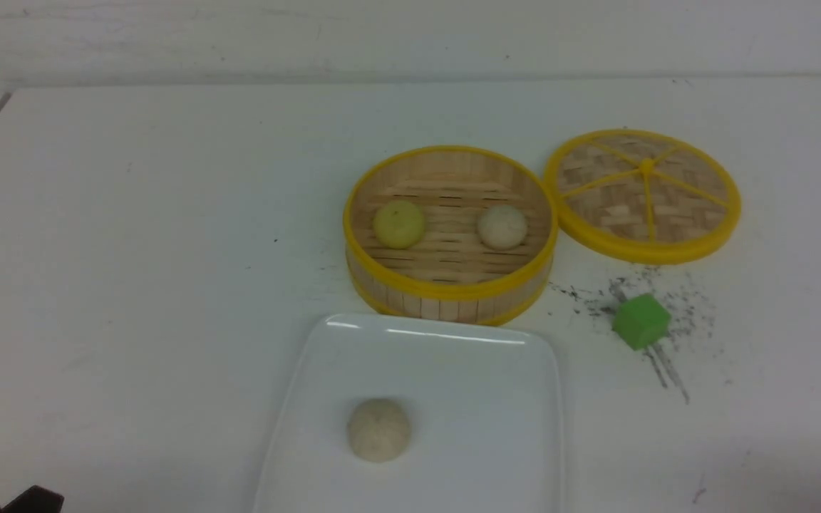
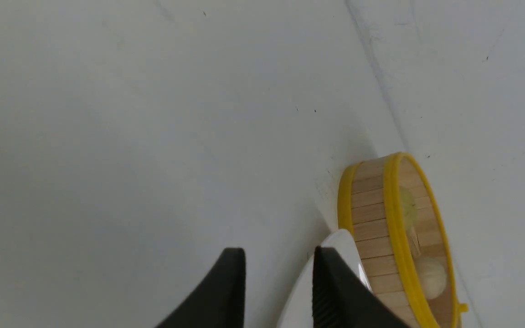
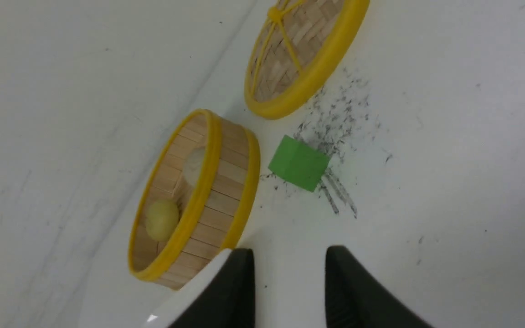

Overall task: Put the steamed buns into the plate on the white tablecloth.
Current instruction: 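Reach toward a bun in the bamboo steamer with the right gripper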

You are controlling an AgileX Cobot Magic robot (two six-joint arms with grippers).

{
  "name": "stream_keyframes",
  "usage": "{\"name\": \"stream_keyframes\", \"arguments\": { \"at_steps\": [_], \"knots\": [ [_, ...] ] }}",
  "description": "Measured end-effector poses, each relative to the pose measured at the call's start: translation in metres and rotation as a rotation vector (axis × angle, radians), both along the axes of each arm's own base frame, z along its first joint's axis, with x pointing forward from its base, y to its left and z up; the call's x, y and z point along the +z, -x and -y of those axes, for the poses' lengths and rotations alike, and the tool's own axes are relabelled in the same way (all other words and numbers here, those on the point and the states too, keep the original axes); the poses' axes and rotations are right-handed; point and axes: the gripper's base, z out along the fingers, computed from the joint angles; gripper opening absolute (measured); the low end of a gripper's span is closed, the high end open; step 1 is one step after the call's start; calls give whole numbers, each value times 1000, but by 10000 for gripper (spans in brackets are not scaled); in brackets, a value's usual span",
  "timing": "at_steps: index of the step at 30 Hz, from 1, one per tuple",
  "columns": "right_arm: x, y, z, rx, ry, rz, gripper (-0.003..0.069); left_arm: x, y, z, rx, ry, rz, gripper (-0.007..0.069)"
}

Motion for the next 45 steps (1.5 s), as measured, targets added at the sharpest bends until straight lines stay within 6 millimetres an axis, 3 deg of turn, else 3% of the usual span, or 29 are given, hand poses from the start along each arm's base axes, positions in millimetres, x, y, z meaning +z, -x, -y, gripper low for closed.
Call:
{"name": "stream_keyframes", "arguments": {
  "at_steps": [4, 7, 8, 10, 11, 12, 13, 17, 18, 22, 26, 28, 32, 38, 40, 41, 42, 45],
  "knots": [
    [7, 0, 0, -3, -3, 29, 213, 4, 0, 1, -3, 21, 21, 234],
    [34, 3, 2, -2, 71, 128, 155, 27, 3, 2, -32, -55, 82, 202],
    [60, 7, 3, -6, 174, 214, 85, 59, 9, 2, -48, -138, 180, 159],
    [94, 11, 5, -13, 336, 283, 13, 87, 15, 2, -64, -224, 247, 107],
    [94, 10, 5, -14, 347, 276, 7, 93, 17, 3, -67, -234, 256, 92],
    [118, 7, 7, -2, 530, 242, -11, 111, 18, 4, -106, -305, 221, 39],
    [124, 3, 8, 12, 594, 190, -11, 118, 17, 6, -134, -335, 182, 22],
    [123, -21, 10, 119, 738, -150, -8, 109, 1, 11, -301, -412, -144, 2],
    [115, -35, 10, 198, 751, -360, -8, 100, -6, 13, -375, -422, -290, 2],
    [96, -70, -1, 417, 728, -648, -7, 83, -26, 16, -510, -419, -540, 2],
    [88, -101, -22, 674, 659, -650, -3, 74, -41, 20, -602, -412, -624, 2],
    [87, -130, -40, 840, 568, -576, 9, 69, -48, 23, -664, -400, -659, 2],
    [92, -168, -64, 981, 502, -458, 50, 66, -52, 25, -698, -391, -676, 4],
    [107, -219, -111, 1109, 561, -375, 149, 67, -59, 24, -658, -405, -620, 14],
    [107, -246, -136, 1125, 626, -404, 209, 68, -62, 23, -644, -411, -602, 17],
    [110, -246, -137, 1122, 635, -398, 209, 68, -62, 23, -643, -412, -601, 17],
    [110, -267, -148, 1100, 704, -425, 247, 68, -62, 23, -639, -414, -595, 19],
    [108, -291, -160, 1064, 791, -442, 290, 69, -63, 23, -633, -419, -589, 21]
  ]
}}
